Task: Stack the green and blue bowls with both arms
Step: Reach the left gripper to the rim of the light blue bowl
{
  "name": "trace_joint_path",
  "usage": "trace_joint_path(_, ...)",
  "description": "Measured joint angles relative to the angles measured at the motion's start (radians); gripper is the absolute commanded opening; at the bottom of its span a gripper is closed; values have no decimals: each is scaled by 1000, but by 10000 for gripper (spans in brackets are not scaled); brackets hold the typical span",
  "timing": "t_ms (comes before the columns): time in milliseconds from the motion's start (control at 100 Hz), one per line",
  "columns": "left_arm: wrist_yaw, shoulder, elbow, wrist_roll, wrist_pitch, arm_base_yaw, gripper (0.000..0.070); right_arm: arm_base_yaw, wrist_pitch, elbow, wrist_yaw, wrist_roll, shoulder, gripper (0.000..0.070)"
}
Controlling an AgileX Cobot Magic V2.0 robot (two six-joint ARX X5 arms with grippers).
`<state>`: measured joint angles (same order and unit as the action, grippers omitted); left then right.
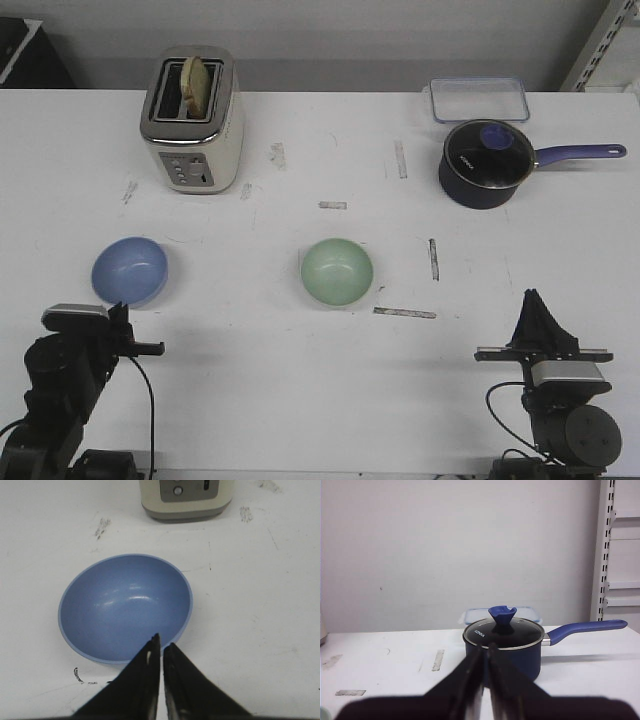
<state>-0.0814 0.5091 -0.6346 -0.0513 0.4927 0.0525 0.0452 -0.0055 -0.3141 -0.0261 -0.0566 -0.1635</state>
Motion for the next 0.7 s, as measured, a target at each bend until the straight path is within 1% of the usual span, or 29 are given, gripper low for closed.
trace_joint_path(160,-2,142,-78,66,45,0,1,0,0,0,0,0,0,8)
trace_joint_path(330,-2,285,-140,92,71,0,1,0,0,0,0,0,0,8)
trace_joint_path(400,1,338,-176,115,79,0,0,0,0,0,0,0,0,8)
trace_joint_path(500,3,411,-256,175,151,-5,1,0,0,0,0,0,0,8)
trace_joint_path(580,5,477,-331,204,223,-24,9,0,0,0,0,0,0,8)
trace_joint_path(610,4,500,-356,211,246,-35,31,0,0,0,0,0,0,8)
trace_joint_path(630,5,515,-372,214,261,-43,64,0,0,0,0,0,0,8)
trace_joint_path(700,5,566,-422,225,306,-77,221,0,0,0,0,0,0,8)
